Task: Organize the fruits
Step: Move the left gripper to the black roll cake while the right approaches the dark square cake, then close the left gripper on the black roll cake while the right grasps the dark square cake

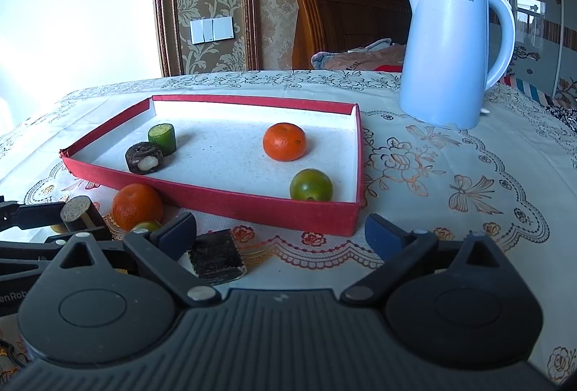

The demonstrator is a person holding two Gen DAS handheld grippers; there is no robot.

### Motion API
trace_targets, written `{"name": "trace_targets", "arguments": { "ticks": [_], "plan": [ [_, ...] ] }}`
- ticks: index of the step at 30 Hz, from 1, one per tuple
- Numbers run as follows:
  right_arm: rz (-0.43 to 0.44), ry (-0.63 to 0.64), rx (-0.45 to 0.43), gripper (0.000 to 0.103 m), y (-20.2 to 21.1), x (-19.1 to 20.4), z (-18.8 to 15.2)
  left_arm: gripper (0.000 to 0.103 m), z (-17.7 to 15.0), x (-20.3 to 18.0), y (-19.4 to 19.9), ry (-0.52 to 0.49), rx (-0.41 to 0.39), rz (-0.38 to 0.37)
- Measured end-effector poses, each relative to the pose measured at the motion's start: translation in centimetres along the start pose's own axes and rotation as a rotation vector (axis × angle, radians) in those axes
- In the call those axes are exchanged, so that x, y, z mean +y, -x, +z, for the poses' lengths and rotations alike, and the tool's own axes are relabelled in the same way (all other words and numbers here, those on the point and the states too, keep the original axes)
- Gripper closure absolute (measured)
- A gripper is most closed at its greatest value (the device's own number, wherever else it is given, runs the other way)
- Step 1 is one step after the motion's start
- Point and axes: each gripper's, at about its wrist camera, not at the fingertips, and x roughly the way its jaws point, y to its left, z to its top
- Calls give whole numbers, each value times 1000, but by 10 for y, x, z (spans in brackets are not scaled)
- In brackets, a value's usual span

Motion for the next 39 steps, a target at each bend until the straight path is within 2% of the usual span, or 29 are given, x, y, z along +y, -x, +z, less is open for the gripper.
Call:
{"name": "trace_targets", "arguments": {
  "ticks": [9,33,39],
  "plan": [
    [0,-1,1,3,0,0,0,50,0,8,-12,50,61,22],
    [49,24,19,3,4,3,-3,50,0,10,-11,68,61,31],
    [63,64,24,5,6,8,-5,50,0,10,-11,68,61,34]
  ]
}}
